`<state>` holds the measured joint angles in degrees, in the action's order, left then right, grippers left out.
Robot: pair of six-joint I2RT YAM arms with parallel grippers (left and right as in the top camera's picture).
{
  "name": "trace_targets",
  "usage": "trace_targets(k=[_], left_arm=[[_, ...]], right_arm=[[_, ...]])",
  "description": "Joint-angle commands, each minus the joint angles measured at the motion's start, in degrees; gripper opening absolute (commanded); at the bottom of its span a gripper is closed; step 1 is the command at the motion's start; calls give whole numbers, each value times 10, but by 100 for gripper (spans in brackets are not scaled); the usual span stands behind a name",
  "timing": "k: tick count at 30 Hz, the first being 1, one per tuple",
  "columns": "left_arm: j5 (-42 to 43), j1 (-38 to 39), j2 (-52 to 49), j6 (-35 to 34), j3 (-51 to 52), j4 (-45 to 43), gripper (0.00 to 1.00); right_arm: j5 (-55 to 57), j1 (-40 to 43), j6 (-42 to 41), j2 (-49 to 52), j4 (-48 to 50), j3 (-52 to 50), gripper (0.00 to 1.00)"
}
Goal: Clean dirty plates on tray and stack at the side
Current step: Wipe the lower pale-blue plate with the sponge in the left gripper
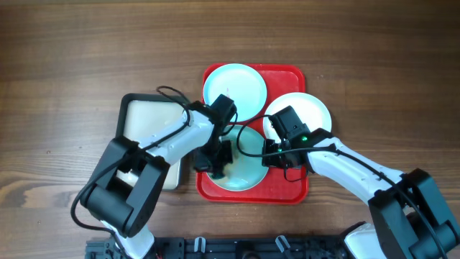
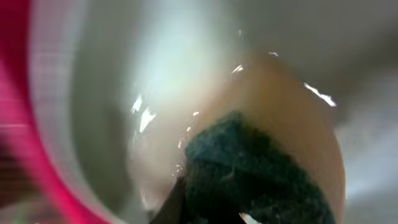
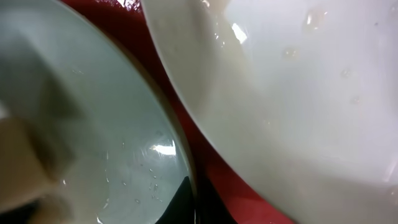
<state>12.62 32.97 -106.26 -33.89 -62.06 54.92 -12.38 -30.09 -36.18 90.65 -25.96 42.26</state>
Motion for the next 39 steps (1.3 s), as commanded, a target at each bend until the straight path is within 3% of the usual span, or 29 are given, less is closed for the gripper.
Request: trace_targets(k=[1,4,6,7,9,18,29,33,39], left_arm=[[-213,-36,-20,-73,9,-3,4],[-171,-42,-20,-51,9,-51,4],[-68,-40,-21,-26,9,-92,4],[34,-36,-22,-25,9,-134,4],[90,-20,-24,-31,10,-186,4],[94,52,-25,-60,10,-243,4],[-169,-27,-20,-111,8,-22,4],[-169,-20,19,-112,-10,-2,4],[-155,-43,182,-112,-17,33,4]], right_arm=[[21,0,-2,5,-2,1,4],[21,0,1,5,-2,1,4],[22,0,2,5,-2,1,4],[22,0,2,5,-2,1,4],[21,0,2,5,-2,1,4],[23,0,2,5,-3,1,4],[23,0,5,5,-4,1,4],[23,0,5,5,-4,1,4],[23,0,35,5,-1,1,4]])
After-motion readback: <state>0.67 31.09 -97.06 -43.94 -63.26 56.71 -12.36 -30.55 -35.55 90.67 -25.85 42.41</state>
